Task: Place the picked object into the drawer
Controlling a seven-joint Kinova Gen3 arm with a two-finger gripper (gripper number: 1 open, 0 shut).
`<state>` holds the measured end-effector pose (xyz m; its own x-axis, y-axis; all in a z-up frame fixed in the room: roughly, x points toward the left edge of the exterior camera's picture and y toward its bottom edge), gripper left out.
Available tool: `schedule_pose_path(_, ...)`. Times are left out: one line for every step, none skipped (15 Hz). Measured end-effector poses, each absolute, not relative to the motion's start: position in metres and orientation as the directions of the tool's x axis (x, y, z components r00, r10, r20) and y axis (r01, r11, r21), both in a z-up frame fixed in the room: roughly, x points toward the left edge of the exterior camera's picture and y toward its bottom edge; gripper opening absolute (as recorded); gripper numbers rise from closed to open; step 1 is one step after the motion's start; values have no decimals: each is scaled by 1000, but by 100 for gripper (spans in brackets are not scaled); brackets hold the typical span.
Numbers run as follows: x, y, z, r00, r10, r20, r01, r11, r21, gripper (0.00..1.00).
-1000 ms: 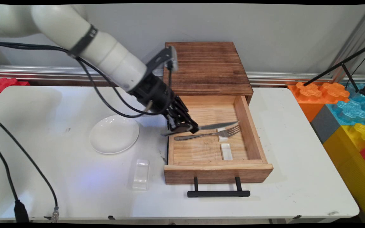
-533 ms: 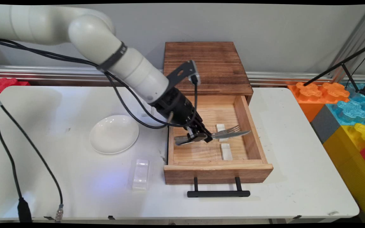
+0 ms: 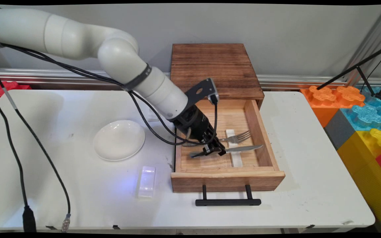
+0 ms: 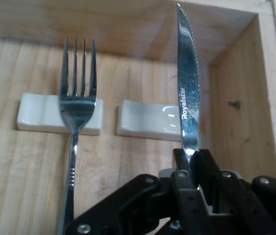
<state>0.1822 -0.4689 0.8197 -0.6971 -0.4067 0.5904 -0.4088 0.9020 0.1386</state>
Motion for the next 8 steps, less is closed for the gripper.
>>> schedule_pose_path(181,-470,815,-701,-405,587,-407,903,136,0)
schedule_pose_path(180,-471,810,-705,-402,584,-405,905,134,0)
schedule_pose_path(180,-472,805,-709,-400,581,-402,906,132,0)
schedule_pose_path(179,-473,802,-712,-399,578,-401,907,131,0)
schedule_pose_path(179,-474,797,-716,-397,574,-399,908,130,0)
schedule_pose_path(179,-475,794,-720,-396,570,-397,909,130,0)
schedule_pose_path(179,-475,791,-723,-395,567,-396,909,129,0)
schedule_pose_path(180,-476,787,-726,-395,563,-395,910,128,0)
